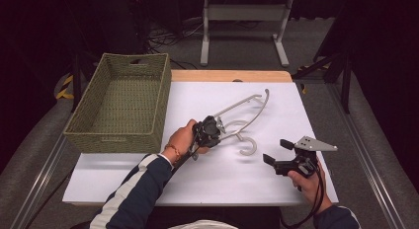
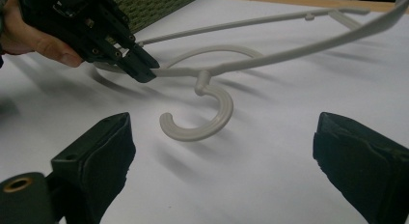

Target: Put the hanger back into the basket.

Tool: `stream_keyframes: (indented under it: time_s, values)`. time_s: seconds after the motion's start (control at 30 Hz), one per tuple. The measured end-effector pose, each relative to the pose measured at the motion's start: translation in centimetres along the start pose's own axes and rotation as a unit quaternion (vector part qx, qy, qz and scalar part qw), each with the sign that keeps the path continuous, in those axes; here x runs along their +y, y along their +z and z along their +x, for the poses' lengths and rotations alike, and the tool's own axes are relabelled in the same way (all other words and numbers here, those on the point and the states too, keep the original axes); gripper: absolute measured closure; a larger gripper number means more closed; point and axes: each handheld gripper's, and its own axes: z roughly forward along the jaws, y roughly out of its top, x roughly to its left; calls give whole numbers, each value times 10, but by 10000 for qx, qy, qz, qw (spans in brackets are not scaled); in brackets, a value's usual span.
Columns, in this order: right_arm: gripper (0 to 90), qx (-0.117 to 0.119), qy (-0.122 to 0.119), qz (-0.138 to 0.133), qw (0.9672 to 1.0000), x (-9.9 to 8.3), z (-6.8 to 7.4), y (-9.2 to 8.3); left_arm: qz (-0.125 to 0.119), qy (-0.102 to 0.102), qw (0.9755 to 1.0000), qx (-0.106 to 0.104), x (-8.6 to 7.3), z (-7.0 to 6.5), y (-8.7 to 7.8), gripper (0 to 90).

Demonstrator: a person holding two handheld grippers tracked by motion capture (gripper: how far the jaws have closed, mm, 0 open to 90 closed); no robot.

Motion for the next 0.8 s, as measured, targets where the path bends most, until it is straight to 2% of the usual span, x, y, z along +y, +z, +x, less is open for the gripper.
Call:
stream_keyframes:
  time_s: [0.07, 0.17, 0.23, 0.37, 0.6, 0.8]
  values:
    - [77, -29, -6, -76, 10000, 1, -2, -3, -199, -64, 9997, 122, 0, 1, -6, 820]
    - [78, -273, 30, -305, 9992, 3, -5, -13, -485, -167, 9984, 239, -1, 2, -14, 820]
    - [79, -515, 71, -464, 9976, 4, -9, -17, -585, -190, 9976, 331, -2, 2, -18, 820]
    - [83, -800, 239, -685, 9941, 3, -14, -23, -887, -197, 9949, 431, -3, 3, -28, 820]
    - [82, -825, 230, -594, 9946, 1, -15, -19, -1173, -134, 9913, 579, 2, -2, -42, 820]
    - [81, -833, 223, -556, 9947, 1, -15, -18, -1448, -92, 9864, 775, 7, -4, -60, 821]
